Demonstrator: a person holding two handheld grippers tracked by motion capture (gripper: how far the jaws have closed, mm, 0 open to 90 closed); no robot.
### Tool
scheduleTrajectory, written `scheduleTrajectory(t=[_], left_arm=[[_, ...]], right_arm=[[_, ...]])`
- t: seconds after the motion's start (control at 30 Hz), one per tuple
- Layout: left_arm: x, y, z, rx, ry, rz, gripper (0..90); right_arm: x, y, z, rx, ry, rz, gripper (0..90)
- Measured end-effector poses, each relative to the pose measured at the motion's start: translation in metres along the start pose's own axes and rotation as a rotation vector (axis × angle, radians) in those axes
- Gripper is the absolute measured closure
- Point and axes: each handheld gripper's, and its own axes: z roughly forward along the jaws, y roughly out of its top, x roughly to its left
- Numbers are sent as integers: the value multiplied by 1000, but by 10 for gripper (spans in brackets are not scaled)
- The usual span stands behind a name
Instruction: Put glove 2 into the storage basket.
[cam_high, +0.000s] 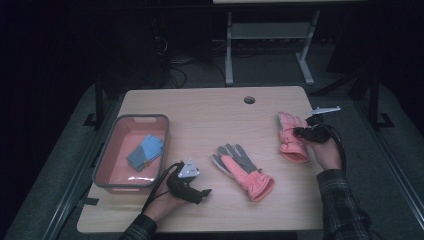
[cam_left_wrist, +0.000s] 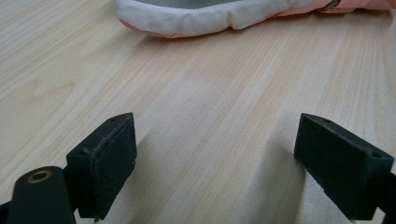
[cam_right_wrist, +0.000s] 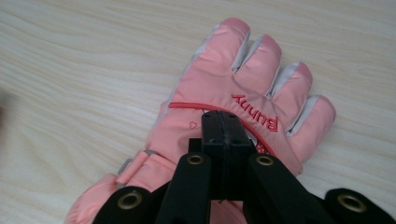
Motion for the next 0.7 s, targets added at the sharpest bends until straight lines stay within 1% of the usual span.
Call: scheduleTrajectory(t=[0.03,0.17,0.37,0.43,0.5,0.57,0.7], left_arm=[[0,0,0,0,0,0,126],[0,0,0,0,0,0,125],[0,0,0,0,0,0,126],[0,0,0,0,0,0,126],[0,0,0,0,0,1,126],[0,0,0,0,0,0,126],[0,0,0,0,0,0,126]], right_arm=[[0,0,3,6,0,6,900],[4,-4,12,30,25,-17,900],[15,-5,14,39,103,-64,900],[21,-5,15,43,132,-97,900],[28,-5,15,49,167,-114,900],[36,-5,15,56,185,-134,900],[52,-5,15,75,233,-195,900]])
